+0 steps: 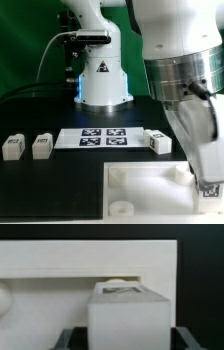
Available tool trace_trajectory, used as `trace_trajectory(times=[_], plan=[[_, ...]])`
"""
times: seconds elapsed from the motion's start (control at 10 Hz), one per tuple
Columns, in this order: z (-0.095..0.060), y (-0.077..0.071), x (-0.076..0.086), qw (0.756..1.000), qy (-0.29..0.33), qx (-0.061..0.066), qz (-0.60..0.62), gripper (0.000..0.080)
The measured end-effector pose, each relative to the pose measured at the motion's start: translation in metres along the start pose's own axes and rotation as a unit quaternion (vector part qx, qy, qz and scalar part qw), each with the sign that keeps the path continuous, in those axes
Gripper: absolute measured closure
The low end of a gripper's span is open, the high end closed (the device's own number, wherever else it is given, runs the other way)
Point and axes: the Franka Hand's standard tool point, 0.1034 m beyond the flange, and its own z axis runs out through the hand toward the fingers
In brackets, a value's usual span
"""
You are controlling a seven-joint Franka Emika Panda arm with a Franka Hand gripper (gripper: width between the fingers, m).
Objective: Assemble one leg
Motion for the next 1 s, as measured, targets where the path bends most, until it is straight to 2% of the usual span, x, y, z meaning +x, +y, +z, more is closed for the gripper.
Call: trace_trajectory(times=[0.2, 0.3, 0.4, 0.5, 0.6, 0.7, 0.9, 1.0], plan=[[0.0007, 0.0005, 0.0, 1.0, 0.0, -0.001, -0.004, 0.0506], [0.0011, 0.0006, 0.0002, 1.0, 0.0, -0.001, -0.025, 0.0325], [0.0017, 0.001, -0.0002, 1.0, 0.0, -0.002, -0.027, 0.021], [0.0019, 0.0023, -0.0016, 0.989, 0.009, -0.013, -0.145, 0.021], [-0.0008, 0.0023, -0.006, 0.969, 0.008, -0.025, -0.244, 0.0162], [-0.0002, 0.0008, -0.0043, 0.965, 0.009, -0.02, -0.263, 0.0153], [0.0004, 0.001, -0.0028, 0.936, 0.008, -0.022, -0.352, 0.0153], [0.0007, 0.0012, -0.0023, 0.903, 0.015, -0.027, -0.428, 0.0151]])
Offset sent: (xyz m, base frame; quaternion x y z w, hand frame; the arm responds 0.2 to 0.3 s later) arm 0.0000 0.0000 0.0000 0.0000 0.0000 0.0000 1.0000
